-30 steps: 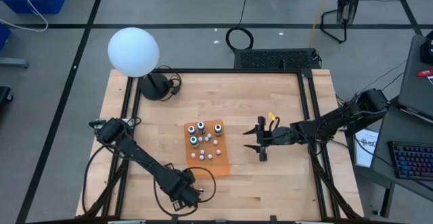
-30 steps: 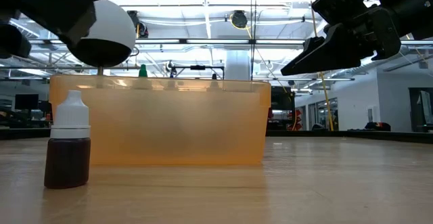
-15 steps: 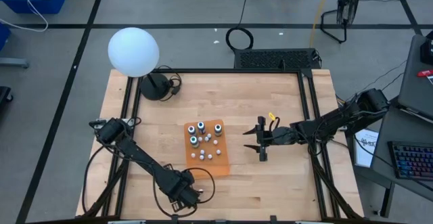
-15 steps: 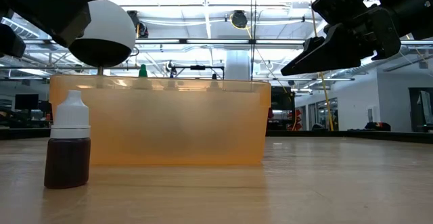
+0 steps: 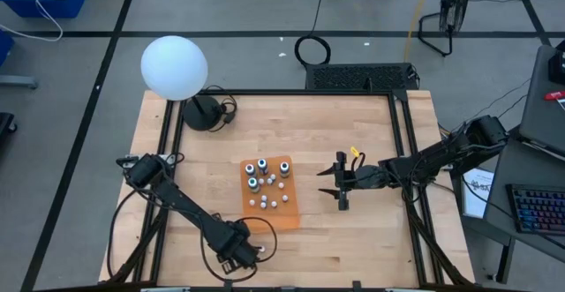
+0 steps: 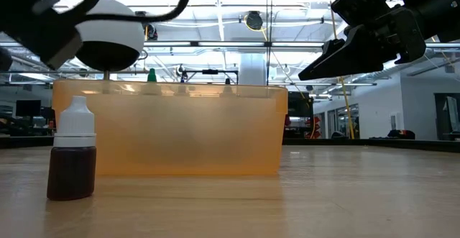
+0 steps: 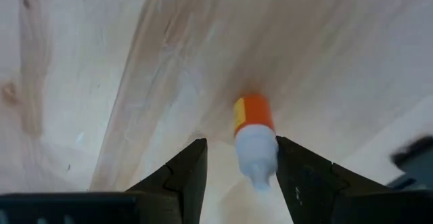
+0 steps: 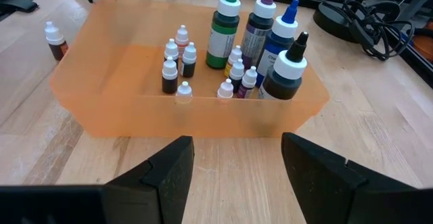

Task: Pick & Place food coloring
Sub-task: Put the small orange food coloring bottle into the orange bin

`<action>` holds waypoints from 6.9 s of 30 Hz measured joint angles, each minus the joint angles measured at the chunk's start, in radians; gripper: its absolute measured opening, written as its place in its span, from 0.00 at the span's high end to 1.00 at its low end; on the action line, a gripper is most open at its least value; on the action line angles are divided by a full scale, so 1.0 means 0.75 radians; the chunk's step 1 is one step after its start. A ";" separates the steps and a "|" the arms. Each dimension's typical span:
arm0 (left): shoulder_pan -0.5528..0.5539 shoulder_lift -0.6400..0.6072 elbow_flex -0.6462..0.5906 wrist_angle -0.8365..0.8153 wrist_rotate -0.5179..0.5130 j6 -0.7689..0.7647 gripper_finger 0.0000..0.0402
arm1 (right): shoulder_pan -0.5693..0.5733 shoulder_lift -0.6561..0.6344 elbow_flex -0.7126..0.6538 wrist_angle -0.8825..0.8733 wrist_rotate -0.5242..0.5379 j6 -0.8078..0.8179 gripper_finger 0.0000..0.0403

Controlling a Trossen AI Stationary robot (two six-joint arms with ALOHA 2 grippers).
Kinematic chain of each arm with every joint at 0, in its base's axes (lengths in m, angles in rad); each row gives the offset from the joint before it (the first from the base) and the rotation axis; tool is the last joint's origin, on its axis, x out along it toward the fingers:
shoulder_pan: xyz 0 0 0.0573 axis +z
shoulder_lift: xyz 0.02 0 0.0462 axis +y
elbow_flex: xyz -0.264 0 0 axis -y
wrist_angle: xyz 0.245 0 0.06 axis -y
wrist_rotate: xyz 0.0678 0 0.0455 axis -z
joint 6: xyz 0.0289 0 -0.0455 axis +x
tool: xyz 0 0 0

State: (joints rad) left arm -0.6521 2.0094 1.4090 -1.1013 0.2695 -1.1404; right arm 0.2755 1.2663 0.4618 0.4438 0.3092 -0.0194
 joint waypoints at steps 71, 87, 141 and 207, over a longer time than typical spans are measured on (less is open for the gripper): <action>0.373 0.063 0.403 -0.224 -0.390 0.659 0.84 | 0.000 0.000 0.000 -0.005 0.004 -0.001 0.47; 0.389 0.064 0.132 0.089 -0.286 0.651 0.84 | 0.000 0.000 0.000 0.000 0.003 -0.004 0.47; 0.073 -1.786 -1.576 1.295 -1.568 0.680 0.71 | -0.044 -0.001 0.000 0.216 0.001 -0.005 0.47; 0.642 -2.641 -1.745 1.100 -1.092 1.410 0.71 | 0.133 1.194 1.301 -0.288 -0.730 -0.276 0.47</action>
State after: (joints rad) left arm -0.1703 0.0284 0.1001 -0.2766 -0.5495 -0.0828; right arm 0.3756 2.1616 1.4372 0.2281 -0.2380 -0.2260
